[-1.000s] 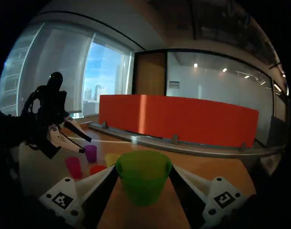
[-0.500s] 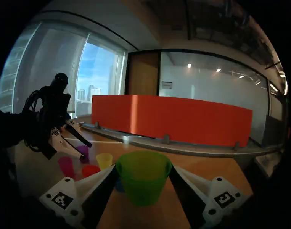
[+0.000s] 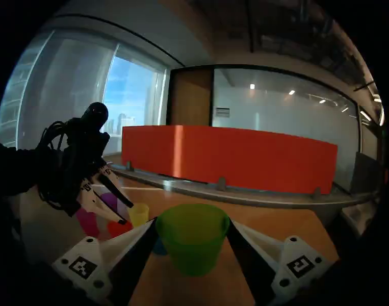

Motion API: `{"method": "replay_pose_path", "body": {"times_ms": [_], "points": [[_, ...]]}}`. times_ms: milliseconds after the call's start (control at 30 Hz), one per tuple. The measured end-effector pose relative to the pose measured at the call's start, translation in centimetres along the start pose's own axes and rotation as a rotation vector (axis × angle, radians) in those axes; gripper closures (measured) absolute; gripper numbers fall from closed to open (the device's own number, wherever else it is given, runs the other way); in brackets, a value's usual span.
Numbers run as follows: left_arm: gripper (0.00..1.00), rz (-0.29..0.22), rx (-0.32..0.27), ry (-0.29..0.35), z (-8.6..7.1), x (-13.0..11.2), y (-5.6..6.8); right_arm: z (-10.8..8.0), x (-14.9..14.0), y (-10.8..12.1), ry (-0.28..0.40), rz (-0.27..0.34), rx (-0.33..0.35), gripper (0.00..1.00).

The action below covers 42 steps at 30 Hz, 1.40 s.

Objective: Pour water

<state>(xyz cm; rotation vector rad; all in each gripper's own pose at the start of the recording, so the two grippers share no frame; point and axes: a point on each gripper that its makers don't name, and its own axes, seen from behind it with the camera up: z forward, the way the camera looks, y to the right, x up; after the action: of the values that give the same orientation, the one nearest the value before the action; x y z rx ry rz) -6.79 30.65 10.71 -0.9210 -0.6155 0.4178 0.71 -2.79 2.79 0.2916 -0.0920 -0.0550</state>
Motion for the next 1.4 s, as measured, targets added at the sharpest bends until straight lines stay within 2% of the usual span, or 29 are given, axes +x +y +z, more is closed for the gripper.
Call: {"method": "replay_pose_path", "body": {"times_ms": [367,500,767,1167,1400], "points": [[0.11,0.000,-0.008,-0.020,2.2,0.7,0.0,-0.1,0.0,0.5,0.000,0.010,-0.002,0.06],[0.11,0.009,0.001,-0.037,2.9,0.7,-0.1,-0.1,0.0,0.6,0.002,0.014,0.000,0.06],[0.11,0.038,-0.002,-0.076,4.3,0.2,0.4,-0.1,-0.4,0.9,0.000,0.030,0.006,0.07],[0.11,0.059,0.004,-0.113,5.6,0.1,0.6,-0.1,-0.4,1.4,0.002,0.031,0.006,0.07],[0.11,0.048,0.027,-0.157,6.4,-0.6,0.3,0.1,-0.8,1.5,-0.002,0.033,0.007,0.07]]}}
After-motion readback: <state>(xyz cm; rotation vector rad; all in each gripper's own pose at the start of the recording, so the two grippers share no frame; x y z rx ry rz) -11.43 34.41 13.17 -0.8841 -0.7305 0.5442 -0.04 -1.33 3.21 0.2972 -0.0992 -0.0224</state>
